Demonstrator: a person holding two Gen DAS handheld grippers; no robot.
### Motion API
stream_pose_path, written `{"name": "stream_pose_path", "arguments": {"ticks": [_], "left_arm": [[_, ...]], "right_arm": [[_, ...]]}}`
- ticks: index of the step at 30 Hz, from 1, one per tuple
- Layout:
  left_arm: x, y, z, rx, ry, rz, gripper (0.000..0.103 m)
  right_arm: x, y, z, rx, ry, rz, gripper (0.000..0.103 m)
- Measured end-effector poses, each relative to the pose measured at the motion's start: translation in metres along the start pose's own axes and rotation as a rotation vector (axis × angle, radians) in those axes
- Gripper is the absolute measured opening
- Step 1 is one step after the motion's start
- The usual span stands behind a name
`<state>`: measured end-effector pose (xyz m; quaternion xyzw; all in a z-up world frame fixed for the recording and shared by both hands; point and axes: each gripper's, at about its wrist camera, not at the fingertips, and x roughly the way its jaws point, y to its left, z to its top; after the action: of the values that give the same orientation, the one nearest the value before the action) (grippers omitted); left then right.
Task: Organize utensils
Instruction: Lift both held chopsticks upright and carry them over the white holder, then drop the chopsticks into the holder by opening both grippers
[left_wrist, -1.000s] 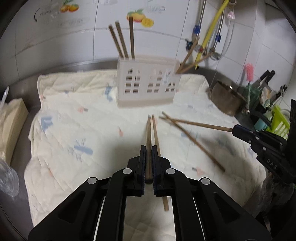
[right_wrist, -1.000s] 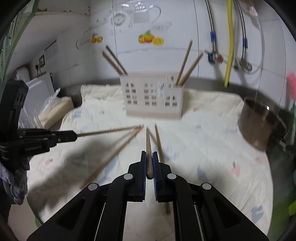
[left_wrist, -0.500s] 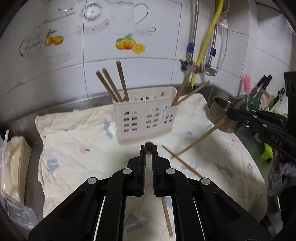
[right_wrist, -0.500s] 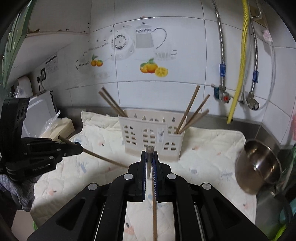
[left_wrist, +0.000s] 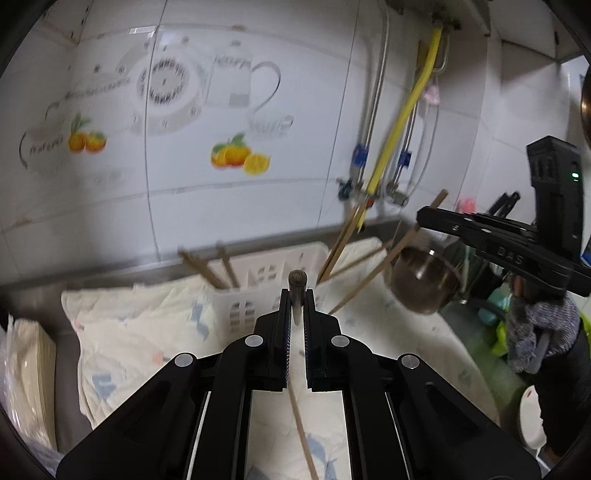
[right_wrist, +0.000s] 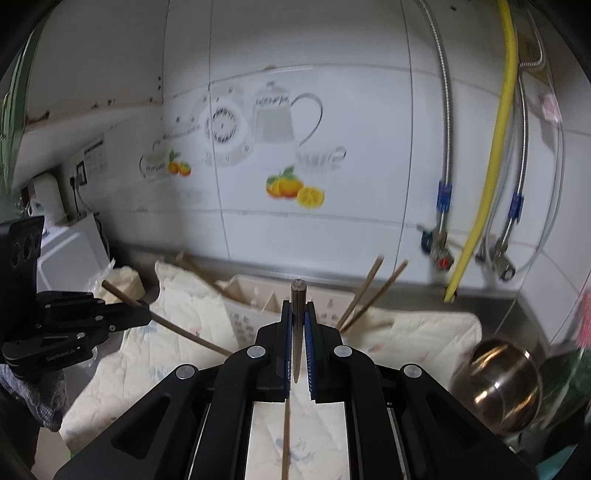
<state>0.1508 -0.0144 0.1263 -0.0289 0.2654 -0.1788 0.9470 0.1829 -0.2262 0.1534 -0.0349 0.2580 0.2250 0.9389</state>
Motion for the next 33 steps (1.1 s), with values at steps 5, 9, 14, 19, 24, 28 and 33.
{"name": "stream_pose_path", "arguments": {"ticks": [5,9,14,19,24,28,33], "left_arm": [[-0.011,-0.004,0.029,0.028,-0.065,0.023,0.005],[-0.01,0.0,0.046,0.03,-0.088,0.054,0.005],[0.003,0.011,0.058,0.017,-0.101,0.111,0.005],[0.02,0.021,0.057,0.017,-0.089,0.169,0.005],[0.038,0.03,0.051,-0.002,-0.05,0.16,0.005],[0.053,0.035,0.045,-0.012,-0.01,0.151,0.005],[0.065,0.037,0.039,-0.023,0.028,0.144,0.005]], "right_arm": [[-0.006,-0.01,0.03,0.004,-0.041,-0.021,0.006],[-0.004,-0.016,0.046,0.005,-0.064,-0.044,0.006],[0.009,-0.023,0.055,0.018,-0.07,-0.056,0.006],[0.029,-0.028,0.052,0.031,-0.053,-0.053,0.006],[0.046,-0.031,0.045,0.043,-0.024,-0.048,0.006],[0.055,-0.033,0.039,0.048,-0.002,-0.049,0.006],[0.067,-0.034,0.032,0.05,0.028,-0.053,0.007]]}}
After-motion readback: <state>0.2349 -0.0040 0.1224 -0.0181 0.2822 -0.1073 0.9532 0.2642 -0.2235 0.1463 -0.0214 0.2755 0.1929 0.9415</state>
